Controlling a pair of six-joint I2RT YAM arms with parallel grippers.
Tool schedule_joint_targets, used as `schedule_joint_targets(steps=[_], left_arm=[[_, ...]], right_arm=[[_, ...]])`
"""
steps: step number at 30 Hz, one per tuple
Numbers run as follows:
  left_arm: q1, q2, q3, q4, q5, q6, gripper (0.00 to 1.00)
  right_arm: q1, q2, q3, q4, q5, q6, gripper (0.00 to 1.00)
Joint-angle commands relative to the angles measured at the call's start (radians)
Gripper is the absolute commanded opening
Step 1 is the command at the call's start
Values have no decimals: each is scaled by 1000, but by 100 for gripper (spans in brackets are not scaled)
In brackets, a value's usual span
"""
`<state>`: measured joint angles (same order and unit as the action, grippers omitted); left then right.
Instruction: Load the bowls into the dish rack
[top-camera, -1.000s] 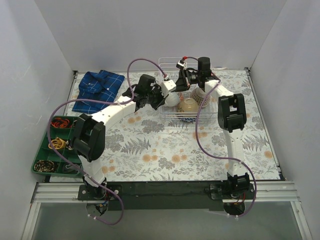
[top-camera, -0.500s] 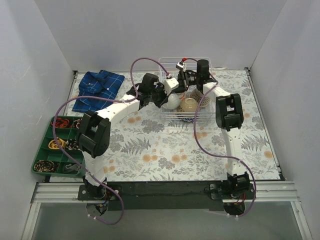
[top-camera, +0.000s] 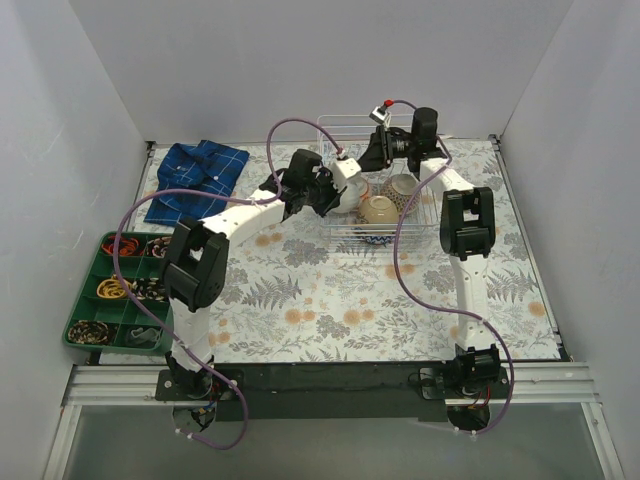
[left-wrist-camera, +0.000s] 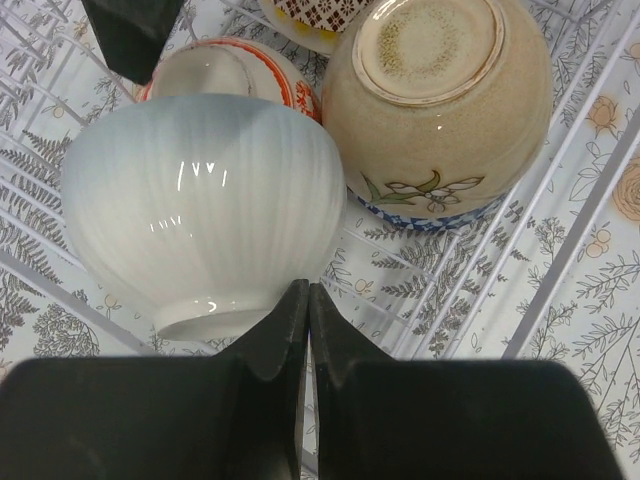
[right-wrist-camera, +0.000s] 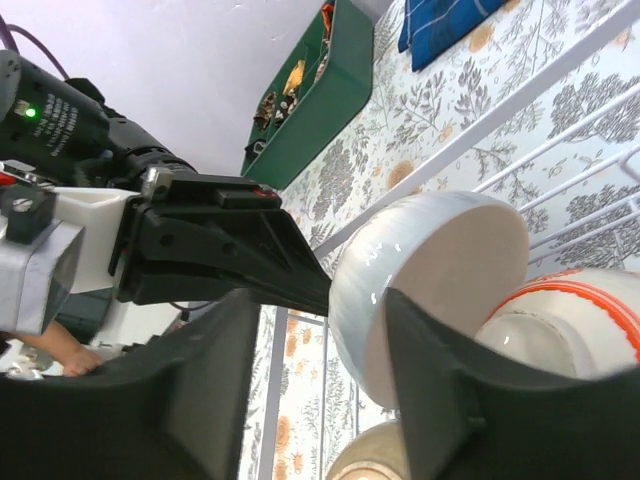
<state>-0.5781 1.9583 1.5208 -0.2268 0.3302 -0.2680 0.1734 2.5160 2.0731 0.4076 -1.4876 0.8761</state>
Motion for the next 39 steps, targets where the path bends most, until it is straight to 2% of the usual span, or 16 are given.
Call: schedule_joint_targets(steps=[1,11,18,22,28,31,32,33,37,39], left_arm=[[-2,4,50,37,-11,-2,0],[-5,46,88,64,-10,-2,0],[-17,164,232,70,30,-13,0],[-23,192,266,86,41,-22,0],[-31,127,271,135,47,-80,0],[-29,42,245,182,-9,-109,0],[-29,-11,219,196,-31,-115,6],[-29,-36,201,217,-83,-119,27],[-31,-157,131,222,-227,-123,68],[-28,-231,77,218,-270,-114,80]], right_arm=[[-11,-8,67,71,-59,-32,97],[-49,0,79,80,-49,-51,99],[-71,-54,36,85,-54,-51,98],[-90,-95,2,83,-54,-48,99],[-109,-174,-53,80,-48,-61,99],[-106,-226,-85,76,-43,-66,98],[-101,-250,-88,66,-39,-69,99],[-100,-264,-88,62,-34,-72,99],[-54,-368,-68,5,-8,-100,98],[-28,-433,-33,-71,12,-138,98]])
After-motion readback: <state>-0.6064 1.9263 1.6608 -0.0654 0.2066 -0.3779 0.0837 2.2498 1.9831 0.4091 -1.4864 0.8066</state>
